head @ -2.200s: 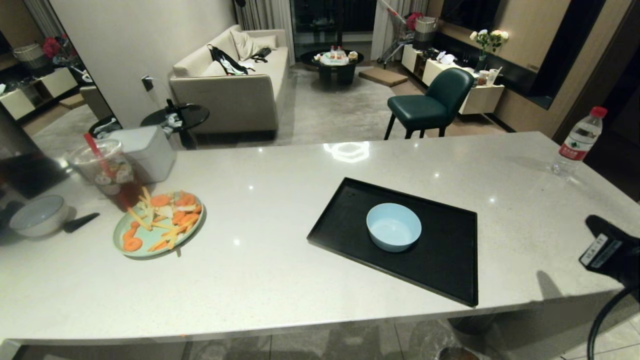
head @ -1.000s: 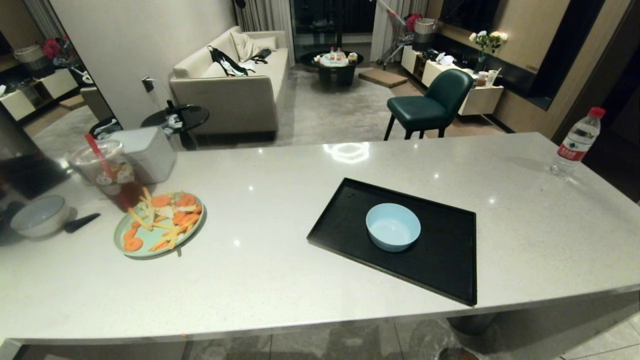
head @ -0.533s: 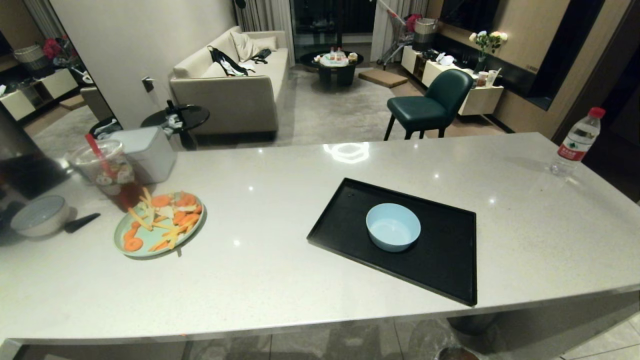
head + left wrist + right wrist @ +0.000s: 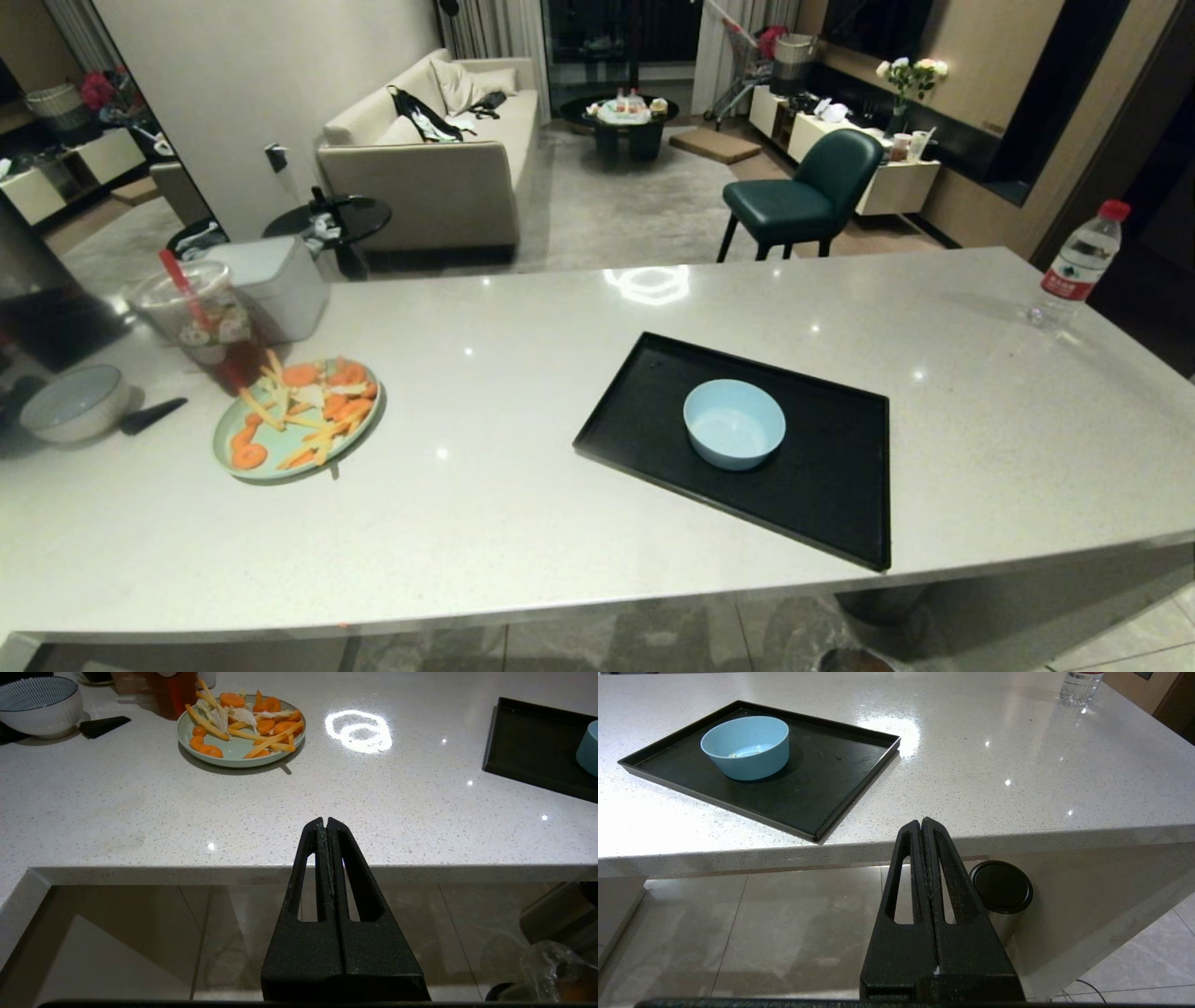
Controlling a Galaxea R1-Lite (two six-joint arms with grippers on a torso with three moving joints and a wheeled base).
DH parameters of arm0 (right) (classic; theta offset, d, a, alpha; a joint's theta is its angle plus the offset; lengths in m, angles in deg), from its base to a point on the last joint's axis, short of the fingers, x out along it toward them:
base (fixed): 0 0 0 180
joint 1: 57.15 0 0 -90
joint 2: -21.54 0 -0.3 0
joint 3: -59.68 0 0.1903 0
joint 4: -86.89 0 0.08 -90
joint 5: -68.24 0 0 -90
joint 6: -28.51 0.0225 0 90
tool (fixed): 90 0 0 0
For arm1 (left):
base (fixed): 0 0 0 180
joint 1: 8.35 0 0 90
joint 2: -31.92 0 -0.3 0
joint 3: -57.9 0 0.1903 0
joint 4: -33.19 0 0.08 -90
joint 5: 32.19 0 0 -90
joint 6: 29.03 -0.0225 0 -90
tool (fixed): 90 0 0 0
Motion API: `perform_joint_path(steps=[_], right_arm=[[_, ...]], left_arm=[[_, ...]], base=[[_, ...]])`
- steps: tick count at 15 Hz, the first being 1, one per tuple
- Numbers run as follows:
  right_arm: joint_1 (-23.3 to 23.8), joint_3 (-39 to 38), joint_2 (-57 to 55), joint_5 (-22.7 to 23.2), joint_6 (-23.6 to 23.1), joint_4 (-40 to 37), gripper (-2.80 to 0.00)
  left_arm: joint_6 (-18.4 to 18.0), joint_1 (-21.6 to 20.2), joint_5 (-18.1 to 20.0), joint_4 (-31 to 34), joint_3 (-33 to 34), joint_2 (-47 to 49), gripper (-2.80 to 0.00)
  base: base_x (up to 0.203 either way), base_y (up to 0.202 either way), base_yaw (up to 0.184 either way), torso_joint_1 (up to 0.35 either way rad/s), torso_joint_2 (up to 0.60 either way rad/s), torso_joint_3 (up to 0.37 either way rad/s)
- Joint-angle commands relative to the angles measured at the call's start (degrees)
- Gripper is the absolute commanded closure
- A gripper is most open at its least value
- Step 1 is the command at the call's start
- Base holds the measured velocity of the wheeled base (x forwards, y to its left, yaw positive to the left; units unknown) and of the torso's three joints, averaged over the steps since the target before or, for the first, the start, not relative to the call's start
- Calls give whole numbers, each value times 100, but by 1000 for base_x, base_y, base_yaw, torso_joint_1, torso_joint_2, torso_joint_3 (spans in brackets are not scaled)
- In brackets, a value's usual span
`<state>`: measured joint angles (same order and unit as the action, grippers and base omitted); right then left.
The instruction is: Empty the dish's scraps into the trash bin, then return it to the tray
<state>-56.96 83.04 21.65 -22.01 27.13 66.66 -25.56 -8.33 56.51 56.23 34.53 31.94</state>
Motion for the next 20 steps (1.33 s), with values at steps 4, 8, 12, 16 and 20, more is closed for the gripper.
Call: perform_joint_path(steps=[4,8,12,16,20], right_arm=[[-1,0,-11,-2,8,-32,0],[-1,0,-11,-2,15,-30,0],[-1,0,-11,-2,15,-32,0],[-1,0,-11,-2,6,-14,0],[-1,0,-11,-2,6,2,0]], left_arm=[[4,6,-3,-2,0,6,0],[4,-2,-3,-2,0,5,0],[4,6,-3,-2,0,6,0],[4,-2,-3,-2,0,6,0],[4,6,-3,-2,0,6,0]], base=[[0,0,0,0,0,0],[0,0,0,0,0,0],[0,0,0,0,0,0],[0,0,0,0,0,0],[0,0,0,0,0,0]])
